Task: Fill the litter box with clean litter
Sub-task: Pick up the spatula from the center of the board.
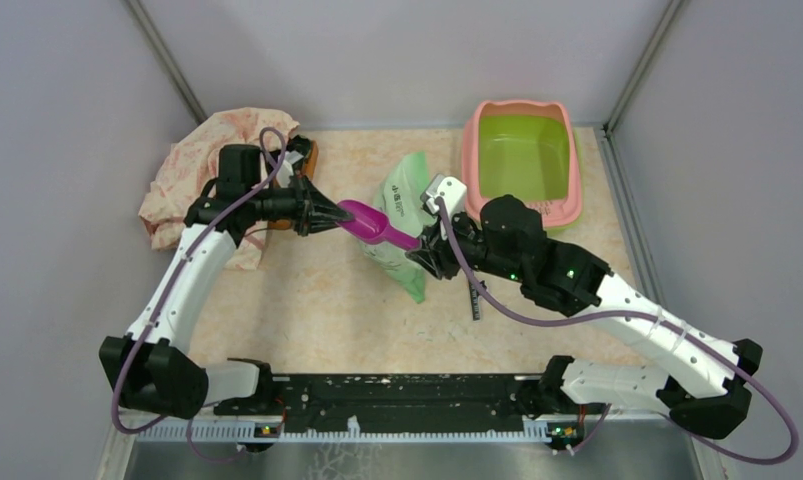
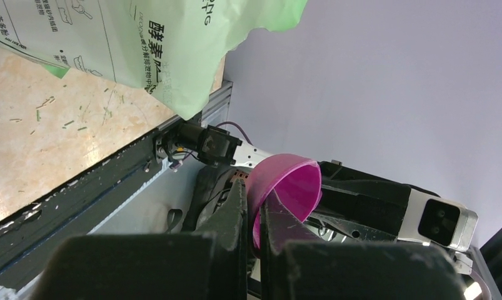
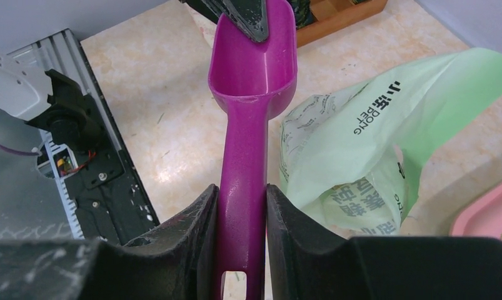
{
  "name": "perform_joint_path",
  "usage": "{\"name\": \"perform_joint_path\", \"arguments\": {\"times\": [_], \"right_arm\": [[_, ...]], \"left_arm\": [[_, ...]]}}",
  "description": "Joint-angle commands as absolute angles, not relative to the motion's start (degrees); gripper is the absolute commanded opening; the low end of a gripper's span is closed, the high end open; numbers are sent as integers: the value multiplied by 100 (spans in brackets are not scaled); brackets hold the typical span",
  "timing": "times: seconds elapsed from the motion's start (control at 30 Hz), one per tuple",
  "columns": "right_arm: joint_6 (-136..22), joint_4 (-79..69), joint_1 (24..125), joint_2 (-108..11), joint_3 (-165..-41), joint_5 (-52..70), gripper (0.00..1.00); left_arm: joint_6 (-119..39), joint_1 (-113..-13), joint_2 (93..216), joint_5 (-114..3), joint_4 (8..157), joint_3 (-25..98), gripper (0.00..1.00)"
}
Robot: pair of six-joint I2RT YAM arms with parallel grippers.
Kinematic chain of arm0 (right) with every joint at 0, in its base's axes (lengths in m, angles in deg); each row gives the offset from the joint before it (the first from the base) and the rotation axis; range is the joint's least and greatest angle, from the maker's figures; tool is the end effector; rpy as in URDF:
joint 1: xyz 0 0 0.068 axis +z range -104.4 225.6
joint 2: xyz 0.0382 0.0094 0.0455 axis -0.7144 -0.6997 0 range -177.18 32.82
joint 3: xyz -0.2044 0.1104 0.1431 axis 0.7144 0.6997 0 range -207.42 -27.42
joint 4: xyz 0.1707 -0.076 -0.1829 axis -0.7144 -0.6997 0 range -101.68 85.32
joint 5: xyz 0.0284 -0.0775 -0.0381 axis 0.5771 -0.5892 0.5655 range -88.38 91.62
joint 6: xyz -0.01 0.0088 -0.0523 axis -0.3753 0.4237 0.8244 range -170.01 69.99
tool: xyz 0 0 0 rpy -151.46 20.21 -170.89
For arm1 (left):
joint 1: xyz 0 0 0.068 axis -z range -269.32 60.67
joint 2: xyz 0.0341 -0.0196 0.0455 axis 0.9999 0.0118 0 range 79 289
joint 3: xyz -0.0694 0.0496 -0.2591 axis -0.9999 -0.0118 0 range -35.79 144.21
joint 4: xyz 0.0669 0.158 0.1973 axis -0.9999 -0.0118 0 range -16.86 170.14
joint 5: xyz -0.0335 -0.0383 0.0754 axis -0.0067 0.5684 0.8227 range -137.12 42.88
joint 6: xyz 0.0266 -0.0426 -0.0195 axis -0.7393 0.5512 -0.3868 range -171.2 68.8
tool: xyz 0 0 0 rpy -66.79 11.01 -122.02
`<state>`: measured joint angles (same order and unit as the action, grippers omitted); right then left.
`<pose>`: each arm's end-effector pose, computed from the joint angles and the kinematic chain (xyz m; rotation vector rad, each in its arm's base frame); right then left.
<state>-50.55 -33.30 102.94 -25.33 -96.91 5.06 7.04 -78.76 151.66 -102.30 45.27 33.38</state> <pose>0.1136 0.1810 0.4123 -0.9610 1.6868 0.7423 0.2538 -0.0772 0.3519 -0.4118 2.4223 -1.6782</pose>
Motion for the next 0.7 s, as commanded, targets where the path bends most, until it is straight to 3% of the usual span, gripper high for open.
{"name": "perform_joint_path", "arguments": {"times": [0.0,0.13,0.27,0.33,0.4,0.67], "right_arm": [[-5028,-3284,10466,-2566,-9926,650,30],[-5034,-3243,10489,-2606,-9904,606,18],[-5035,-3249,10499,-2625,-9945,538,0],[-5035,-3344,10498,-2625,-10037,440,0],[-5061,-3488,10498,-2618,-10178,440,0],[-5361,-4533,10497,-2676,-10897,112,0]], "left_arm": [[1026,-7895,15081,-10634,4999,3219,0],[1101,-7904,15036,-10649,5089,3177,0],[1068,-7909,14985,-10545,5075,3184,0],[866,-7940,15019,-10455,4940,3296,0],[452,-8017,15095,-10243,4617,3530,13],[-619,-8374,15277,-9584,4512,4085,41]]}}
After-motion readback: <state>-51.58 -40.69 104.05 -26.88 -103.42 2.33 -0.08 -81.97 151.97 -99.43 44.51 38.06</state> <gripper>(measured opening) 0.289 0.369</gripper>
